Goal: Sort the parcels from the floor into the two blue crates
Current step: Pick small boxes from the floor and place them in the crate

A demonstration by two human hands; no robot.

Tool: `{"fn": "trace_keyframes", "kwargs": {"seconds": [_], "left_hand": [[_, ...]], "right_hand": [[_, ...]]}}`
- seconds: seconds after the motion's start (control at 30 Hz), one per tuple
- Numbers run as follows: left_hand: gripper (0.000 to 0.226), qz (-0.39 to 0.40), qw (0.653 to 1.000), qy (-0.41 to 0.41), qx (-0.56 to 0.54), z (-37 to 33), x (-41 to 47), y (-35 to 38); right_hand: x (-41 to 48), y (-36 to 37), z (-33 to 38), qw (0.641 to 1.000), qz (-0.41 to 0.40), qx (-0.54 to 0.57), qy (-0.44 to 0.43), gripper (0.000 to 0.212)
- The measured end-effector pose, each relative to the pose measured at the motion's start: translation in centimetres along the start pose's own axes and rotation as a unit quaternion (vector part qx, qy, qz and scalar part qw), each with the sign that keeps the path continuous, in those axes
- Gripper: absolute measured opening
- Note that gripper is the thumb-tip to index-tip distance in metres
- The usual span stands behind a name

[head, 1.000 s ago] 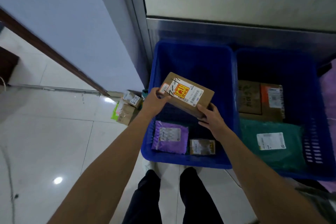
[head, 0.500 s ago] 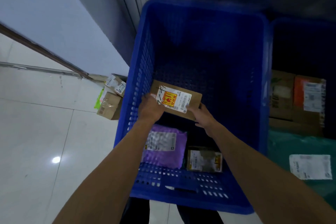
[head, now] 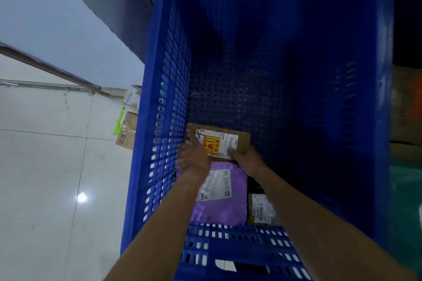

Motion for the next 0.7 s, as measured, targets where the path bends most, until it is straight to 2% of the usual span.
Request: {"fn": "trace_keyframes", "kwargs": {"seconds": [0.03,0.13,0.23,0.3,0.33,0.4,0.47,0.57,0.7], "left_hand": [[0.077,0.001,1.0,0.009,0.016,-0.1,0.2,0.2],[0.083,0.004,0.999,0.02,0.035,-0.2,0.6,0.4],[0.08,-0.002,0.997,0.035,0.064,-0.2,0.3,-0.5],[0.079,0.011,0.998,0.029,0.049,-0.4,-0.7,-1.1],[0.077,0.021,0.999,0.022,0.024,-0.4,-1.5,-1.5],[0.076,0.036,0.999,0.025,-0.019,-0.5,-2.7,-2.3],[0.076,0.025,0.996,0.087,-0.026,-1.0,-4.2,-3.5],[0.074,0.003,0.979,0.206,-0.002,-2.4,-7.5,-5.9],[0.07,0.022,0.974,0.226,-0.007,-3.7,-13.1,-9.3]], "right_hand": [[0.1,0.1,-0.1,1.0,-0.006,-0.007,0.004,0.05],[-0.1,-0.1,0.0,0.996,-0.049,-0.07,0.025,0.094],[-1.6,-0.4,1.8,0.983,-0.074,-0.163,0.043,0.087],[-2.5,-0.7,2.6,0.963,-0.105,-0.245,0.037,0.095],[-3.1,-0.8,3.0,0.947,-0.126,-0.296,0.022,0.101],[-4.1,-1.0,3.3,0.9,-0.177,-0.397,-0.015,0.095],[-5.9,-1.9,3.4,0.873,-0.202,-0.443,-0.026,0.084],[-9.1,-4.1,3.8,0.873,-0.184,-0.452,-0.011,0.088],[-15.4,-7.1,4.6,0.875,-0.182,-0.448,-0.021,0.091]]}}
Point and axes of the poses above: each hand's wrist, its own x-axis towards the middle knuckle, its own y-axis out of the palm, z = x × y, the point moved 3 cm from there along x, towards the middle knuckle, and after that the axes turned 7 degrees about -x, right-handed, at the moved point
